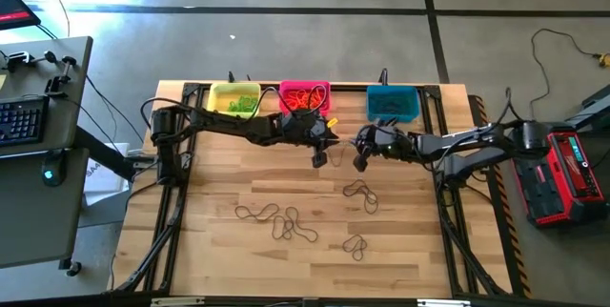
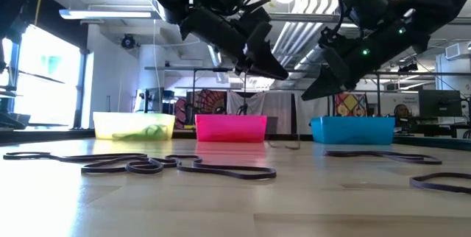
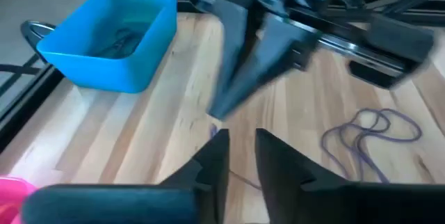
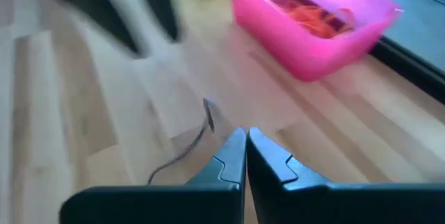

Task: Sort rubber bands into baskets
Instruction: Put the violet rubber band into the blue bin

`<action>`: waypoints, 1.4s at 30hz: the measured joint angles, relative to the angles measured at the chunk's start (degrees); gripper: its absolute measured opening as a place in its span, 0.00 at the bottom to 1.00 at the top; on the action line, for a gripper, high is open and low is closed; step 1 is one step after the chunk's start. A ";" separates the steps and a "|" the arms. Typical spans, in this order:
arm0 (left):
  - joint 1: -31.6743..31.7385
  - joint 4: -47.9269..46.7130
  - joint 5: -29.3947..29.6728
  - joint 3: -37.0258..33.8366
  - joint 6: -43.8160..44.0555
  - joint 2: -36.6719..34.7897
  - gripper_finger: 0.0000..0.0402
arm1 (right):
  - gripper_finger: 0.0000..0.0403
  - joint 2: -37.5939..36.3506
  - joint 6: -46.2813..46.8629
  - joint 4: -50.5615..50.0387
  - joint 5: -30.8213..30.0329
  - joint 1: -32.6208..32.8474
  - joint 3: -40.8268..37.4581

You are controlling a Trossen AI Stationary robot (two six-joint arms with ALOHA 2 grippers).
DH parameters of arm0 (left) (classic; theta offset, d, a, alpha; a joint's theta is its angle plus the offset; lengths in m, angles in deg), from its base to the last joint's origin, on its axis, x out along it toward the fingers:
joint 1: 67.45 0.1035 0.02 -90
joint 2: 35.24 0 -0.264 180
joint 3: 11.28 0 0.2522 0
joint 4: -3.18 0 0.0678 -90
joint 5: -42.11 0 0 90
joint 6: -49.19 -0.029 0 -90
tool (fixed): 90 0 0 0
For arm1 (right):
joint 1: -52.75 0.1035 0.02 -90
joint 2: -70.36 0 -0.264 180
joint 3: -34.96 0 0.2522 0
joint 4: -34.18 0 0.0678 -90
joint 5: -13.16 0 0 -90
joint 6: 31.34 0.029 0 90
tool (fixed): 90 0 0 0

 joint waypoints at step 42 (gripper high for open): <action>3.32 41.82 -15.53 -22.81 4.31 0.07 0.37 | 0.46 0.26 0.22 -13.85 16.35 -1.99 4.58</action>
